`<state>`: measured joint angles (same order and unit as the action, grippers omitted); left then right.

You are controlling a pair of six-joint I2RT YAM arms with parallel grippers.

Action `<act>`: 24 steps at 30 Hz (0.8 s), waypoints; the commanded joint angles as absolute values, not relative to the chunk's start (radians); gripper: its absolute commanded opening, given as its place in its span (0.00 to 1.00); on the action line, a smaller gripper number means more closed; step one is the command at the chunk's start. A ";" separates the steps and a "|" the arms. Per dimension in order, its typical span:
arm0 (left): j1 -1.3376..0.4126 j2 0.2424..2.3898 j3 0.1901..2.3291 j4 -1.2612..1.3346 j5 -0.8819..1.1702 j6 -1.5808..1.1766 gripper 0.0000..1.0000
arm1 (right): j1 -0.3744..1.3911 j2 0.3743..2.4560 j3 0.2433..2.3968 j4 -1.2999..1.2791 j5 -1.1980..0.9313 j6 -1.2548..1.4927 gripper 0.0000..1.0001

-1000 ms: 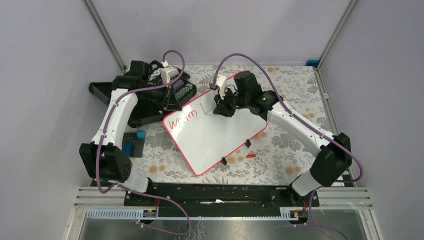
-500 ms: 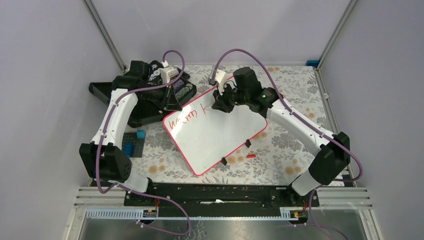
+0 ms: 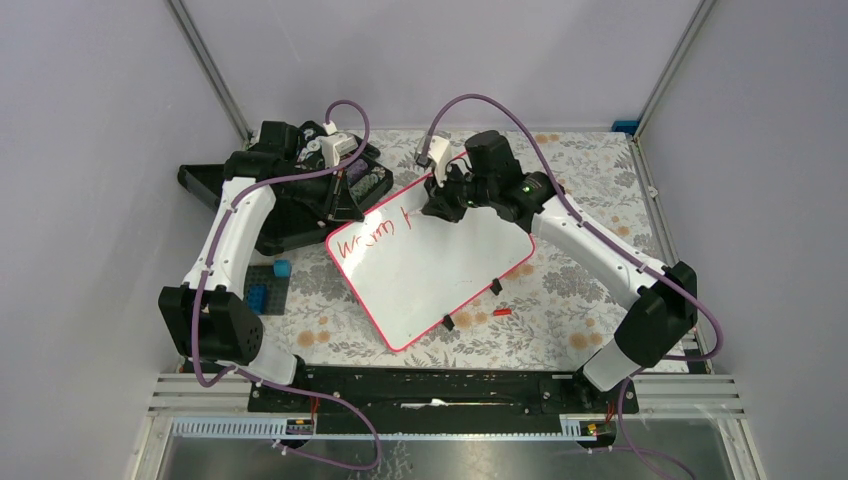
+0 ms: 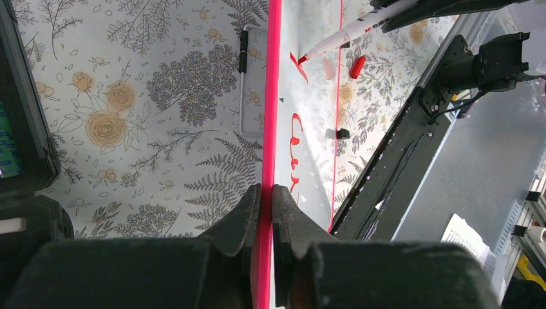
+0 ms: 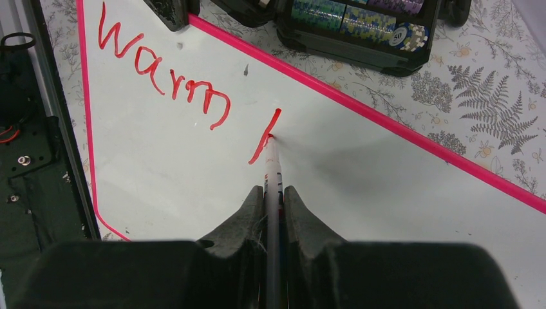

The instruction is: Write a sentence on the whiteboard

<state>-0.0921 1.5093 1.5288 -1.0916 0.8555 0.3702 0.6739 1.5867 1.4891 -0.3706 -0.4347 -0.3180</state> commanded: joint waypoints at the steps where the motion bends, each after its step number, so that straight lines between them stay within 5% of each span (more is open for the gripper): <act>1: -0.093 1.500 1.523 -1.086 0.875 0.382 0.00 | 0.656 1.584 1.518 -0.343 -0.405 -0.336 0.00; 24: -0.093 1.508 1.529 -1.086 0.876 0.382 0.00 | 0.642 1.512 1.406 -0.374 -0.456 -0.345 0.00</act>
